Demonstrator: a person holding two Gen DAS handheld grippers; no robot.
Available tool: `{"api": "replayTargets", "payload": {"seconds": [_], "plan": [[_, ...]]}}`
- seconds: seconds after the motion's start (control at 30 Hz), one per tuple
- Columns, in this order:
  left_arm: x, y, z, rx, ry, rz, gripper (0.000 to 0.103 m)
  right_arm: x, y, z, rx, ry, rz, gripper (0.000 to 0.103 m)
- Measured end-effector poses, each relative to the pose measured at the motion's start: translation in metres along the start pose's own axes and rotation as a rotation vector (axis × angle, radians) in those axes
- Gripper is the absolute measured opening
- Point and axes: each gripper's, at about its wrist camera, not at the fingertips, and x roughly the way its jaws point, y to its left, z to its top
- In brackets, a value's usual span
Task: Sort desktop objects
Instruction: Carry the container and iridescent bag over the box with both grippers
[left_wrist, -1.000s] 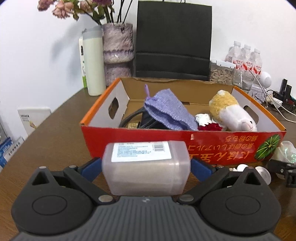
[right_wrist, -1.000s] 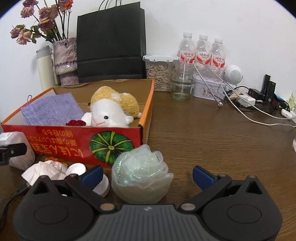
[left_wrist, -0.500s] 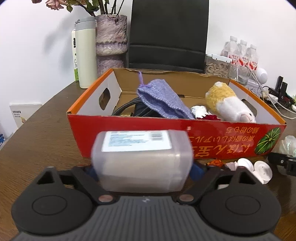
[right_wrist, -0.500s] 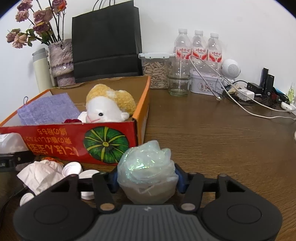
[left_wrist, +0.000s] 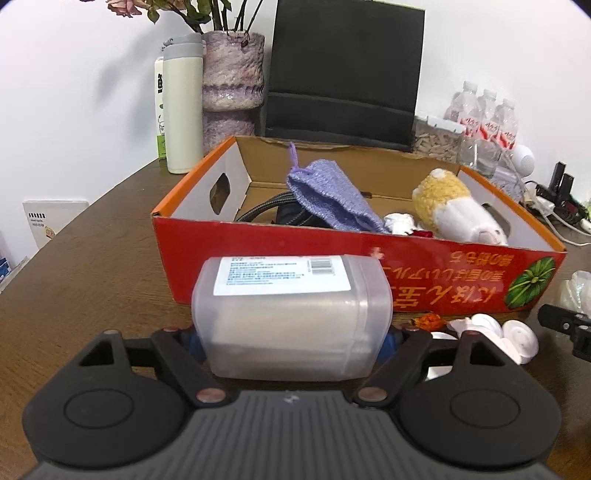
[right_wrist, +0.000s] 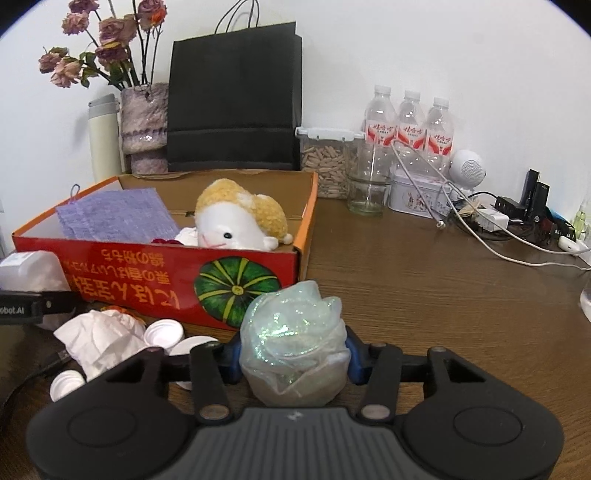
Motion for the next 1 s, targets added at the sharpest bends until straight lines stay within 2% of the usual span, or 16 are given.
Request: {"api": "replayTargets", "payload": {"seconds": [0.3,0.6,0.77,1.0], "plan": [[-0.042,0.004,0.000,-0.018,-0.096,-0.007,0.083,-0.029,0.015,0.000,0.010,-0.087,0.010,0.047],[-0.073,0.002,0.027,0.021,-0.209,-0.021,0.083,-0.049,0.054,0.037,-0.052,-0.203,0.091,0.047],[-0.073,0.003,0.045,0.025,-0.251,-0.022,0.083,-0.047,0.076,0.060,-0.082,-0.243,0.110,0.047],[-0.053,0.004,0.068,0.033,-0.260,-0.026,0.083,-0.021,0.089,0.080,-0.055,-0.231,0.126,0.047]]}}
